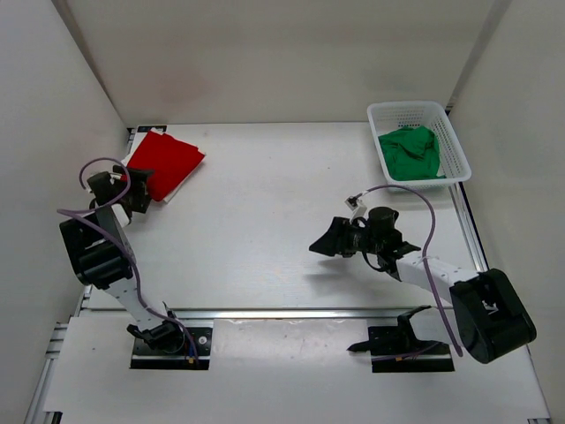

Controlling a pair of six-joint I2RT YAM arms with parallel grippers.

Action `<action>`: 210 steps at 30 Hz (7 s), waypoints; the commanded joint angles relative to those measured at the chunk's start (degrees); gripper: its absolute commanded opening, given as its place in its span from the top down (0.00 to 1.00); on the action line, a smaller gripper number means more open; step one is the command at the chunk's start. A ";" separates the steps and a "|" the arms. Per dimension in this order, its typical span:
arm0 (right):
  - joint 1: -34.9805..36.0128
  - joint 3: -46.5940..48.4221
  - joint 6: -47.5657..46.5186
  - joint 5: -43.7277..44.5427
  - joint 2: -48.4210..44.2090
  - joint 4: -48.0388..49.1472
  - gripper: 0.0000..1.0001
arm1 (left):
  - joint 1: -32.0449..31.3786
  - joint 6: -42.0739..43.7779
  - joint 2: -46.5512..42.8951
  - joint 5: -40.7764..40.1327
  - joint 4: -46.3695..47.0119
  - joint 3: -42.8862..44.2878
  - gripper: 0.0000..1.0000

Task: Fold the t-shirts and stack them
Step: Put the neatly folded tshirt into the corner of the board with the left arm, then grab crumpled tshirt from bin with the right arm, then move the tshirt to the center of the board, then flatten out the tshirt

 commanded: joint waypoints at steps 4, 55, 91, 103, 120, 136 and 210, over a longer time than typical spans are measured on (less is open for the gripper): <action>1.27 2.21 -3.20 6.40 -2.03 -3.02 0.35 | 0.50 -2.55 -9.69 -4.03 2.63 -3.85 0.02; -32.13 109.49 -29.75 39.36 69.31 -55.83 0.36 | -76.05 16.43 -23.94 -3.51 10.53 -24.94 0.45; 3.38 89.87 -27.66 27.26 6.68 -37.49 1.00 | -36.53 4.40 -40.63 7.46 5.35 -29.69 0.47; -6.38 23.31 0.49 2.80 8.12 4.00 1.00 | -24.63 4.12 -38.98 7.93 5.36 -32.86 0.47; 2.82 4.26 -10.14 36.37 -12.45 -17.61 0.57 | -69.60 26.98 -41.35 -19.07 -17.77 -27.68 0.41; 36.67 10.47 -22.08 35.93 -2.77 -15.07 0.39 | -51.80 26.89 -46.26 -9.85 -20.03 -31.19 0.43; 2.49 -1.20 -7.96 40.86 -24.35 -27.72 0.64 | -91.52 36.12 -9.98 -28.38 -22.25 -7.02 0.51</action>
